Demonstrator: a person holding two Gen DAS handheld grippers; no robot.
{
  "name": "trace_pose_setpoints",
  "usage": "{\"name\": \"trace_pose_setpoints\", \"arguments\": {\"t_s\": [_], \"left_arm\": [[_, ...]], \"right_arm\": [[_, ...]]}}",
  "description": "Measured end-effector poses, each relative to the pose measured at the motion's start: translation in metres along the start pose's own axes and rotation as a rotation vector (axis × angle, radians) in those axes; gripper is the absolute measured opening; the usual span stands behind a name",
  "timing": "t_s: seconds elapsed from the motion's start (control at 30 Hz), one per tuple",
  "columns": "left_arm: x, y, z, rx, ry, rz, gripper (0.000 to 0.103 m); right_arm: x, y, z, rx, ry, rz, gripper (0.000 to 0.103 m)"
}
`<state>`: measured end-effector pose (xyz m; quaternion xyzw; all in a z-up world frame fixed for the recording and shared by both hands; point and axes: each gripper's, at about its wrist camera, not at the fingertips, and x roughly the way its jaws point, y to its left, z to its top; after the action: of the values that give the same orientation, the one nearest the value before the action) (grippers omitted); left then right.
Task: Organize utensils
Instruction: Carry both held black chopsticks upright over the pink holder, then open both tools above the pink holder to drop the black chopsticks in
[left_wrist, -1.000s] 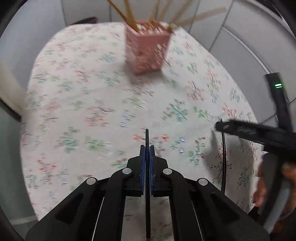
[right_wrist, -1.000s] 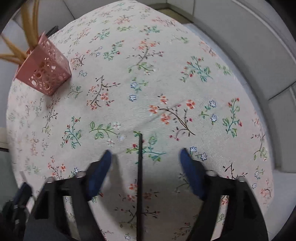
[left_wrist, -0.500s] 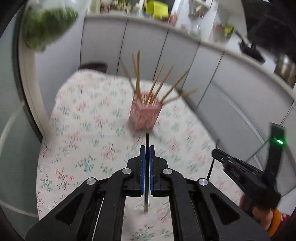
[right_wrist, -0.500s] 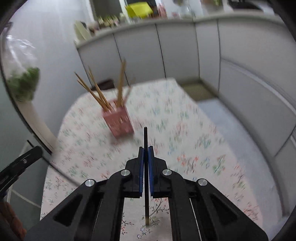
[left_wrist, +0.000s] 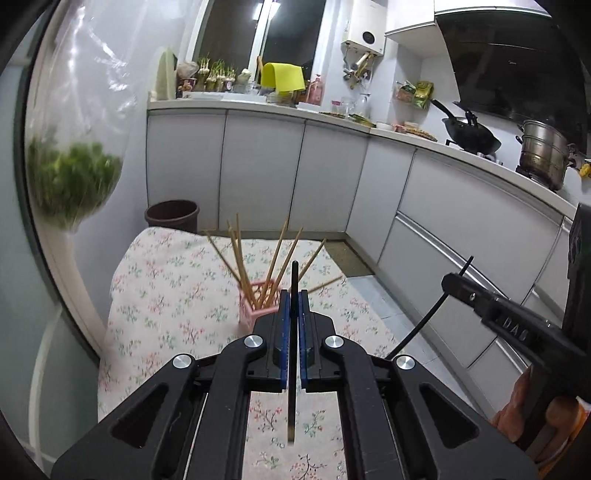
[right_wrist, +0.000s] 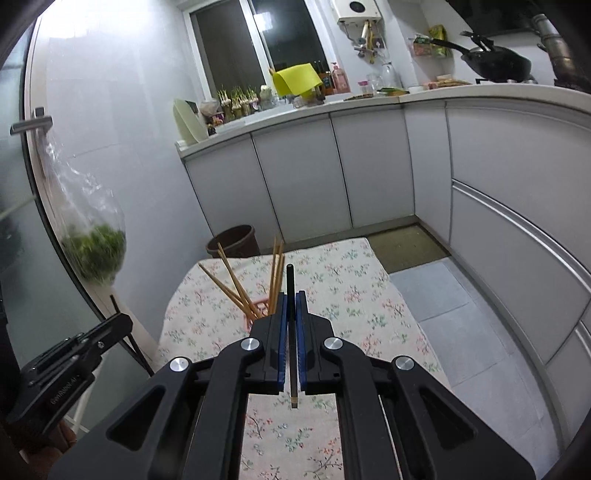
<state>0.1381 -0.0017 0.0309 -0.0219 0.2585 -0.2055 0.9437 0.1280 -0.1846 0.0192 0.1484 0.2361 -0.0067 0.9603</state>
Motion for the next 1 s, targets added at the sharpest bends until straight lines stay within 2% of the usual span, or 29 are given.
{"name": "trace_pose_setpoints", "arguments": {"t_s": [0.2, 0.47, 0.57, 0.87, 1.0], "left_arm": [[0.005, -0.002, 0.032, 0.006, -0.051, -0.002, 0.003], [0.032, 0.000, 0.081, 0.004, -0.135, -0.002, 0.003], [0.049, 0.006, 0.090, 0.006, -0.135, 0.001, 0.003], [0.109, 0.033, 0.096, -0.017, -0.109, 0.024, 0.003], [0.142, 0.045, 0.094, -0.072, -0.033, 0.007, 0.006]], "right_arm": [[-0.002, 0.019, 0.035, -0.013, -0.059, 0.045, 0.005], [0.030, 0.039, 0.085, -0.014, -0.129, 0.079, 0.005], [0.052, 0.043, 0.094, -0.026, -0.131, 0.076, 0.005], [0.111, 0.042, 0.091, -0.031, -0.110, 0.062, 0.005], [0.123, 0.042, 0.085, -0.034, -0.104, 0.061, 0.005]]}}
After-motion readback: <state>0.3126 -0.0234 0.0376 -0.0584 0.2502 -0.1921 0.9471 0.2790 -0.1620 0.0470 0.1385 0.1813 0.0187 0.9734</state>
